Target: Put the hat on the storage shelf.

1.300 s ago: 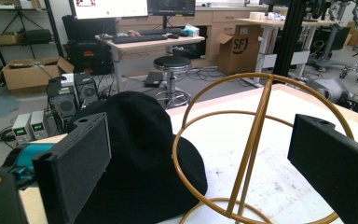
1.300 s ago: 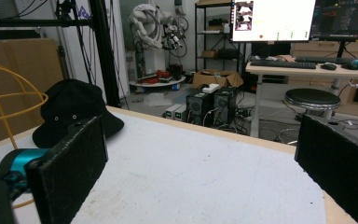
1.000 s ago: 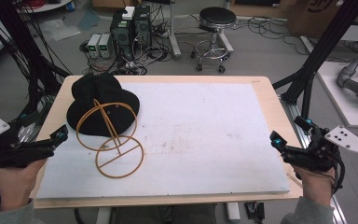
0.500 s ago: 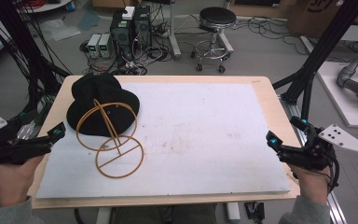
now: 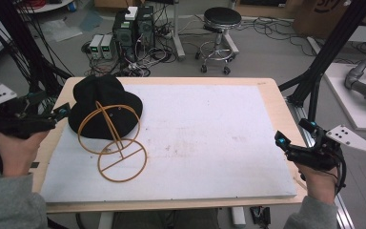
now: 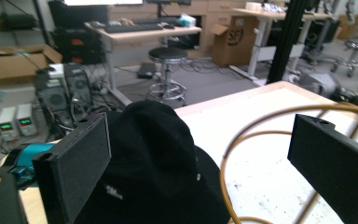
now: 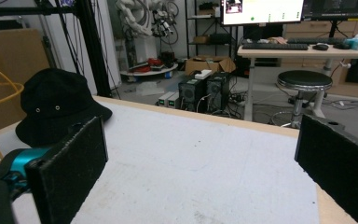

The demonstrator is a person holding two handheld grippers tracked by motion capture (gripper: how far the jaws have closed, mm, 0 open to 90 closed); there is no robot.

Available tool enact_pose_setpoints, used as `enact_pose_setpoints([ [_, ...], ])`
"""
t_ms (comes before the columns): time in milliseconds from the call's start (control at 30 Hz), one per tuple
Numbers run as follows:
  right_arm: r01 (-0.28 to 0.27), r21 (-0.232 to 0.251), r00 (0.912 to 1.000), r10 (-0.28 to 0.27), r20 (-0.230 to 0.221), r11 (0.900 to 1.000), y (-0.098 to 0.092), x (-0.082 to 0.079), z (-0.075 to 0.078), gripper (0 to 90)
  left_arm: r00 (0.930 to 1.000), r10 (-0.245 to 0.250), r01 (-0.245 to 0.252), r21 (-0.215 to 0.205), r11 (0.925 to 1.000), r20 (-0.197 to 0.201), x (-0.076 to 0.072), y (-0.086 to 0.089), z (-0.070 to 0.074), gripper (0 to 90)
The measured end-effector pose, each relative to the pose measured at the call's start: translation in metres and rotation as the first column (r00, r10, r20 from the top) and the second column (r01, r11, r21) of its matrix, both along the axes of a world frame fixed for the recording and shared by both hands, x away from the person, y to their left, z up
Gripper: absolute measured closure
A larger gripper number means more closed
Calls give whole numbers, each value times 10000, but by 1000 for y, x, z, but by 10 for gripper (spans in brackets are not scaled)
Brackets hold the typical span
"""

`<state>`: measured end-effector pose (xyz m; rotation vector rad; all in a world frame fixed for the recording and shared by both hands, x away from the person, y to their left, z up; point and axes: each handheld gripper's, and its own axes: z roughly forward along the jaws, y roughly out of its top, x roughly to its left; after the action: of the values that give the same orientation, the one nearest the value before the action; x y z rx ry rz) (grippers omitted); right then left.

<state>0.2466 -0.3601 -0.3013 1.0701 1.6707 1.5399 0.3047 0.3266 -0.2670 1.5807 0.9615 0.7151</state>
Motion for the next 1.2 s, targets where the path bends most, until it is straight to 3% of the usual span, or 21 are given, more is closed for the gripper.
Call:
enact_pose_setpoints([
  [100, -9, -43, 10000, 9, -62, 10000, 1, 1, 1, 20, 10000, 12, -11, 156, 9999, -66, 13, 0, -1, 62],
  [233, 17, -222, 9999, -20, -122, 9998, 4, 2, 2, 20, 9990, -336, 336, 5, 9994, -299, 38, 5, -4, 62],
  [467, 42, -1146, 9994, -82, -341, 9934, 14, 6, -1, 20, 9938, -826, 855, 362, 9957, -749, 79, 11, -8, 62],
  [500, 89, -1164, 9995, -124, -293, 9932, 17, 6, -1, 20, 9908, -1140, 1178, 498, 9918, -734, 89, 10, -10, 63],
  [533, 98, -1233, 9996, -128, -232, 9923, 18, 7, -1, 20, 9908, -1140, 1178, 498, 9918, -734, 89, 10, -10, 68],
  [733, 69, -1418, 9986, -143, -508, 9899, 26, 12, -5, 20, 9794, -1659, 1751, 750, 9817, -1155, 122, 9, -19, 81],
  [900, 30, -1574, 9979, -132, -636, 9875, 29, 16, -9, 20, 9698, -2005, 2103, 592, 9759, -1391, 147, 16, -33, 83],
  [1067, -108, -1597, 9978, 1, -670, 9871, 27, 17, -15, 20, 9614, -2366, 2444, 407, 9688, -1403, 159, 21, -40, 97],
  [1200, 23, -1667, 9965, -163, -824, 9860, 24, 19, -19, 20, 9552, -2631, 2699, 346, 9623, -1353, 169, 22, -44, 162],
])
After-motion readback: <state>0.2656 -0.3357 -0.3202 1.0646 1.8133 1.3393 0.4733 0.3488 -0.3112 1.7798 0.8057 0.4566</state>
